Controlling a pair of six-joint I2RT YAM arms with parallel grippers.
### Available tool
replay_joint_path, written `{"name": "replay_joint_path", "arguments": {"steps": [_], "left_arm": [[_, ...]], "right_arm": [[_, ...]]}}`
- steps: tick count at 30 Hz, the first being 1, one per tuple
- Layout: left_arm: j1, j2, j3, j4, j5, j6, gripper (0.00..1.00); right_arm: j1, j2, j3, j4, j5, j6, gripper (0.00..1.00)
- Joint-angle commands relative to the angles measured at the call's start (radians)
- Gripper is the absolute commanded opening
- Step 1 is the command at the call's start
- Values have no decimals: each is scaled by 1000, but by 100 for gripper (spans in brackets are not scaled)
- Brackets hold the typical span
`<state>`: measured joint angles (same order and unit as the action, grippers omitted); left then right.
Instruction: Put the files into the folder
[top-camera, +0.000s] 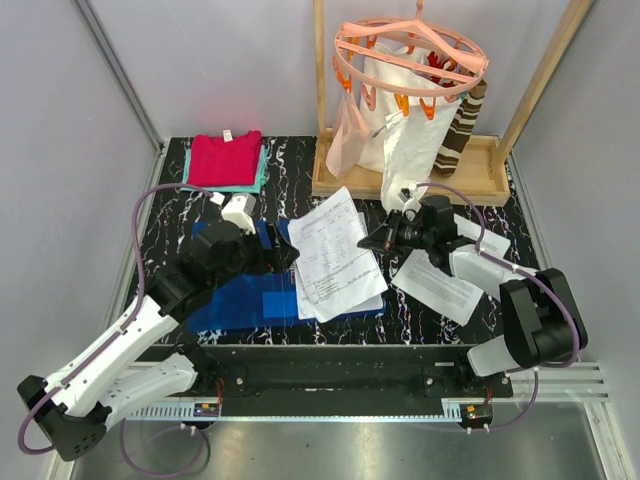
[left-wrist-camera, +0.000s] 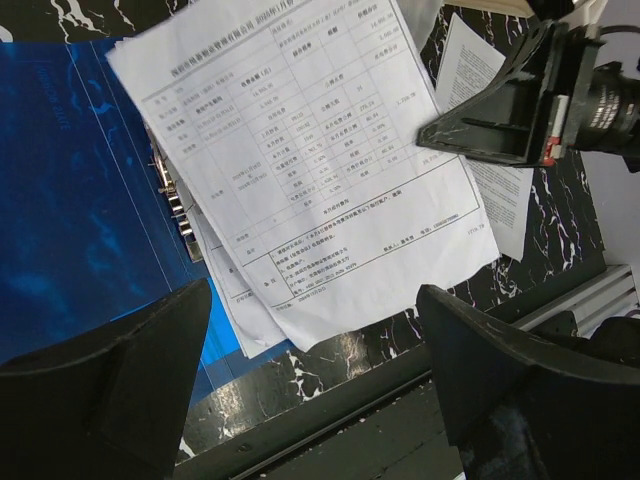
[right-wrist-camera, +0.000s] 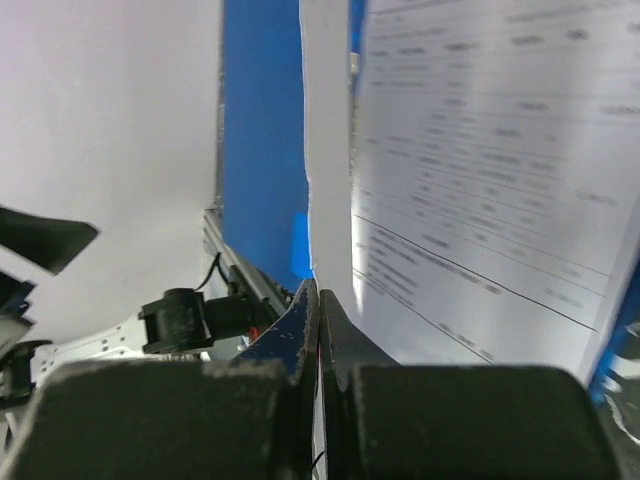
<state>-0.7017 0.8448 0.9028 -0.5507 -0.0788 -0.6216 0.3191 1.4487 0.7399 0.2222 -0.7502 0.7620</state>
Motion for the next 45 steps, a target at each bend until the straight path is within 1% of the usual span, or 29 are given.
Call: {"name": "replay_joint_path", "arguments": {"steps": [1,11,15,18,22,26,30,32,39,45], "left_arm": [[2,8,-4,64,8,5,88],[2,17,-21,75,14,5,88],[2,13,-28,75,19,2,88],[2,10,-36,74,24,-1,88],[4,8,-42,75,25,-4,88],[2,16,-41,83,34,-4,88],[2,26,-45,98,51,-7,88],[4,27,-48,100,59,-9,88],[4,20,-54,100,62,-7,89],[2,20,-54,98,62,-7,88]], "right_arm": [[-26,31,-36,78,3,-55,0],[-28,159,-96,267,-8,8,0],[-28,164,-96,258,25,-13,0],[-31,145,-86,184,60,-61,0],[-31,82,-88,79,112,-124,0],[-34,41,-105,29,153,-158,0],[-32,41,-109,35,157,-159,0],[-34,65,-100,43,134,-152,0],[-32,157,-108,206,54,-67,0],[-26,170,-111,227,71,-38,0]]}}
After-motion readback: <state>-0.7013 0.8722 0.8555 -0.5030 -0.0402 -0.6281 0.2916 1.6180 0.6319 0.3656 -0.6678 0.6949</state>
